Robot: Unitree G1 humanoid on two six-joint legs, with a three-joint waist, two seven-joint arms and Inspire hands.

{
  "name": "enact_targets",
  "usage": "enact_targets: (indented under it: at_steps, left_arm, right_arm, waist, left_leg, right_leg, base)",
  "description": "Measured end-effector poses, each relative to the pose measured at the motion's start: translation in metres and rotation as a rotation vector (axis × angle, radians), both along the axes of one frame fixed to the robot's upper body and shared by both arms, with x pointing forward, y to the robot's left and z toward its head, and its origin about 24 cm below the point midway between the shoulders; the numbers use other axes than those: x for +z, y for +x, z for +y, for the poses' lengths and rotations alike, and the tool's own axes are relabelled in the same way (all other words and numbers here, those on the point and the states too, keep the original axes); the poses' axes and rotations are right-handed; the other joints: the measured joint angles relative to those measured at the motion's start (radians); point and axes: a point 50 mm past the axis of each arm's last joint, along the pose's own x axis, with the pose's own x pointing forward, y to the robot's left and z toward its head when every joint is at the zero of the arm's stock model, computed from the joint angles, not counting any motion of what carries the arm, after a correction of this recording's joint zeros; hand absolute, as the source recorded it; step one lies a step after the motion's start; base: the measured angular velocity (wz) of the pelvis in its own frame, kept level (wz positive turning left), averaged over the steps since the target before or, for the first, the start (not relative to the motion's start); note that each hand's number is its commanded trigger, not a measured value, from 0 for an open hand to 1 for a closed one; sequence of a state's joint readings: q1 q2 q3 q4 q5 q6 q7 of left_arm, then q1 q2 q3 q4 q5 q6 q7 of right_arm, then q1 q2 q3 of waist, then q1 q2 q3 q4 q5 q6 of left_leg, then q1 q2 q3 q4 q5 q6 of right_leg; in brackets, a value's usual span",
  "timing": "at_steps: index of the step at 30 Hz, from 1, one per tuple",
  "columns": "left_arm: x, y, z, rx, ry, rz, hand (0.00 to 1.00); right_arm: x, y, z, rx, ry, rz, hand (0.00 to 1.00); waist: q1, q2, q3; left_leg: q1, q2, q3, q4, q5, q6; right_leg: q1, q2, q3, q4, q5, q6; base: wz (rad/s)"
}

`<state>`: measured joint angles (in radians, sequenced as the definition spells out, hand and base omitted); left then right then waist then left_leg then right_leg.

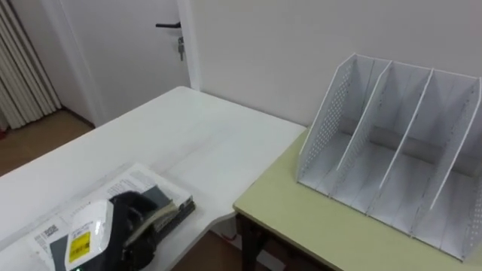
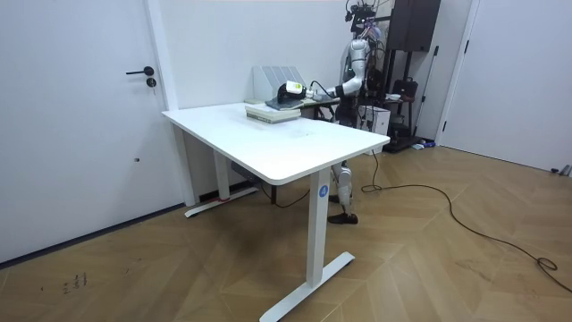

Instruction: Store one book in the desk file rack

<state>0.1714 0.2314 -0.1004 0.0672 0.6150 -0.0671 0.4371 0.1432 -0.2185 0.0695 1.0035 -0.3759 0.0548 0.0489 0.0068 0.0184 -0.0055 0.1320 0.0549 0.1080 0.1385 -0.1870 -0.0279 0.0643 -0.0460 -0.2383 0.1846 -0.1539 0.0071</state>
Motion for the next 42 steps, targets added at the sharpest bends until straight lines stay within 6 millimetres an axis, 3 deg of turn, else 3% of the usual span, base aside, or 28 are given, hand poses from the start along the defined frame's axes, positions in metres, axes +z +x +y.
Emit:
enact_targets:
  at_steps: [4, 6, 12, 19, 25, 33, 40, 42]
  left_arm:
    - [0.018, 0.004, -0.005, -0.070, -0.103, -0.045, 1.00]
    - [0.028, 0.007, -0.007, -0.111, -0.182, -0.073, 1.00]
    - [0.048, 0.008, -0.017, -0.227, -0.342, -0.123, 1.00]
    - [0.053, 0.008, -0.021, -0.317, -0.437, -0.125, 1.00]
    - [0.057, 0.010, -0.024, -0.415, -0.587, -0.109, 1.00]
    - [0.053, 0.007, -0.022, -0.491, -0.790, -0.058, 1.00]
    - [0.050, 0.006, -0.025, -0.594, -0.891, 0.017, 1.00]
    - [0.051, 0.006, -0.023, -0.618, -0.902, 0.020, 1.00]
  right_arm:
    - [0.007, 0.018, 0.003, 0.085, 0.016, -0.065, 0.00]
    - [0.019, 0.043, 0.013, 0.137, 0.062, -0.187, 0.00]
    - [0.051, 0.085, 0.055, 0.297, 0.201, -0.446, 0.00]
    - [0.066, 0.096, 0.066, 0.338, 0.283, -0.525, 0.00]
    - [0.091, 0.111, 0.081, 0.406, 0.411, -0.616, 0.00]
    - [0.151, 0.134, 0.084, 0.443, 0.657, -0.835, 0.00]
    - [0.156, 0.132, 0.084, 0.442, 0.860, -0.790, 0.00]
    - [0.163, 0.136, 0.084, 0.429, 0.947, -0.815, 0.00]
  waist:
    - [0.014, -0.011, 0.0088]
    - [0.024, -0.018, 0.0142]
    - [0.025, -0.015, 0.0104]
    - [0.027, -0.013, 0.0141]
    - [0.023, -0.014, 0.0183]
    - [0.032, -0.010, 0.0224]
    - [0.036, -0.021, 0.0190]
    - [0.036, -0.031, 0.0207]
  left_leg:
    - [-0.008, 0.000, 0.002, 0.007, 0.000, 0.000]
    - [-0.009, 0.000, 0.002, 0.012, 0.000, 0.000]
    - [-0.014, 0.001, 0.003, 0.014, 0.000, 0.000]
    - [0.000, 0.000, -0.003, 0.012, 0.000, -0.001]
    - [0.001, -0.001, -0.001, 0.012, 0.000, 0.000]
    - [-0.001, 0.002, -0.003, 0.013, -0.001, 0.000]
    - [-0.004, 0.002, 0.000, 0.013, -0.001, 0.000]
    - [0.003, 0.002, -0.001, 0.014, -0.001, 0.000]
  right_leg:
    - [-0.001, -0.002, -0.009, -0.001, -0.001, 0.002]
    - [0.003, -0.001, -0.015, -0.005, 0.000, 0.001]
    - [0.009, -0.001, -0.028, -0.014, 0.001, 0.001]
    - [0.021, -0.003, -0.013, -0.011, 0.001, 0.001]
    - [0.015, -0.005, -0.008, 0.002, 0.001, 0.001]
    - [0.004, 0.000, -0.006, 0.002, 0.002, -0.001]
    - [0.003, -0.001, -0.003, 0.009, 0.003, -0.002]
    - [0.003, 0.001, 0.015, 0.010, 0.003, -0.002]
  base:
    - [0.10]
    - [0.00]
    - [0.05]
    - [-0.07]
    - [0.02]
    - [0.00]
    - [-0.03]
    - [-0.20]
